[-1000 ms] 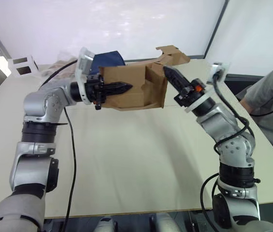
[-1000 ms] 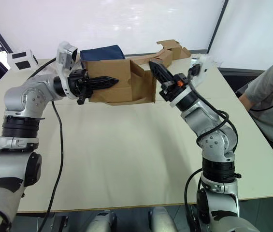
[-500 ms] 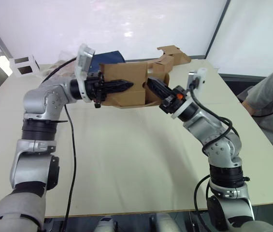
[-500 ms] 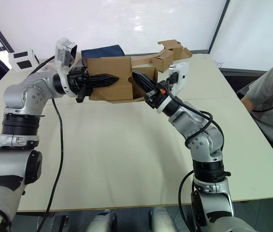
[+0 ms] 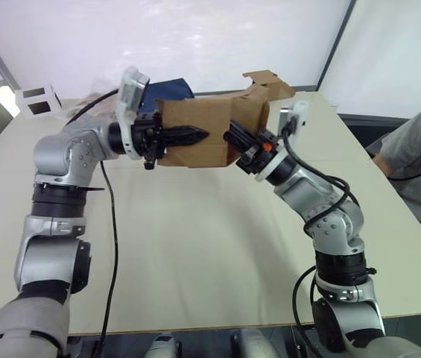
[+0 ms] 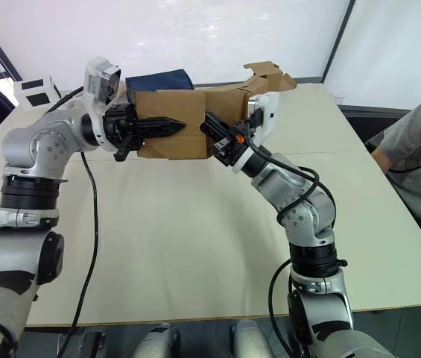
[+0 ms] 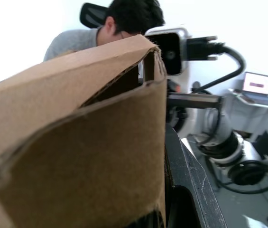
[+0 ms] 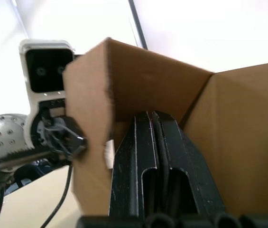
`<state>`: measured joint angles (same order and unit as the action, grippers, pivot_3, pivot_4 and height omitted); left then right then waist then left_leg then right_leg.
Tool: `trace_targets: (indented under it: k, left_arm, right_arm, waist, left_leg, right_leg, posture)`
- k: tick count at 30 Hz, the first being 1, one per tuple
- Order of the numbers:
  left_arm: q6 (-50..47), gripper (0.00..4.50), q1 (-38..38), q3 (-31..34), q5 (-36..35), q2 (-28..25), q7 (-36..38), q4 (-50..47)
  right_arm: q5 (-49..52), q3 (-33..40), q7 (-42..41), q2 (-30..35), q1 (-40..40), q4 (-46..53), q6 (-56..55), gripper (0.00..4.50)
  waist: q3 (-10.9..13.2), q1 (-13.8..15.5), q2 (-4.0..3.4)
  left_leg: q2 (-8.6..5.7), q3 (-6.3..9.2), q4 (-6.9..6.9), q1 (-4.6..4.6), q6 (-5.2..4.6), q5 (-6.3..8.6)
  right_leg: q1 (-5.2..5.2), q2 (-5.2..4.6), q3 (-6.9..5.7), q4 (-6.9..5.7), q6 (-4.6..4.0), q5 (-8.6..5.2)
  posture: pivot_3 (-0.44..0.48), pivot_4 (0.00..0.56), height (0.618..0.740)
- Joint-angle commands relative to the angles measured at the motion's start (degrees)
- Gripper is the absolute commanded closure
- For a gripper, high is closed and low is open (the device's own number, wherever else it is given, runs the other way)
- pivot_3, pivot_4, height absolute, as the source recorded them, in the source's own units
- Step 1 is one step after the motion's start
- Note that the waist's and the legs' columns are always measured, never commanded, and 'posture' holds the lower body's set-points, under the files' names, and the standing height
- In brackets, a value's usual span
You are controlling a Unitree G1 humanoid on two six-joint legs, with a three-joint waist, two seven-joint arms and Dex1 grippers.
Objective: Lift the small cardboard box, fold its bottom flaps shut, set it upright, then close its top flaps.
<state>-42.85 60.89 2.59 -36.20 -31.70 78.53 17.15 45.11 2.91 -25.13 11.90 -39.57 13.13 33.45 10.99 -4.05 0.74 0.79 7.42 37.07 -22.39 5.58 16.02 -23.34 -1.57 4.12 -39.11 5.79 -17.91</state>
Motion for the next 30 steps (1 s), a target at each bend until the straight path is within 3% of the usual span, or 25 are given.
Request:
trace_targets:
  k: [1,12,23,26,30]
  left_arm:
    - [9.44,4.50,1.32,-1.25,4.84,1.32,-2.40,-0.54]
    - [14.81,4.50,1.56,-1.77,6.86,3.24,-3.15,-0.08]
    - [15.14,4.50,1.55,-1.72,7.08,3.48,-2.72,1.07]
    - [14.20,4.50,1.81,-1.54,6.43,3.60,-2.41,0.90]
    - [12.57,4.50,1.95,-1.30,5.64,3.62,-2.25,0.10]
  right_arm:
    - [-0.21,-0.25,-0.58,-0.18,-2.55,2.20,-0.43,4.45]
    - [-3.63,2.34,-3.46,9.05,0.44,5.92,0.13,4.45]
    - [5.19,11.29,-6.67,20.31,7.38,9.89,7.81,4.45]
    - [-2.40,5.43,-9.26,24.18,11.55,9.54,6.25,4.45]
    - [-9.60,0.06,-9.63,22.67,11.56,5.19,1.32,4.45]
  waist:
    - [0.00,0.05,0.00]
    - [0.00,0.03,0.00]
    - [0.00,0.02,0.00]
    - [0.00,0.11,0.00]
    - [0.01,0.00,0.00]
  left_leg:
    - [0.00,0.00,0.00,0.00,0.02,-0.01]
    - [0.00,0.00,-0.01,0.00,-0.03,0.02]
    - [-0.02,0.00,0.00,-0.03,-0.10,0.05]
    - [-0.02,0.00,0.00,-0.02,-0.11,0.06]
    - [-0.03,-0.01,0.03,-0.02,-0.12,0.06]
  right_leg:
    - [0.00,0.00,0.00,0.00,0.00,0.00]
    - [0.00,0.00,0.00,0.01,0.00,0.00]
    - [0.01,-0.01,0.00,0.03,0.00,0.00]
    - [0.01,0.00,0.00,0.03,0.00,0.00]
    - [0.02,0.00,0.01,0.03,0.01,0.00]
  posture:
    - [0.000,0.150,0.740]
    - [0.000,0.150,0.740]
    - [0.000,0.150,0.740]
    - [0.000,0.150,0.740]
    - [0.000,0.150,0.740]
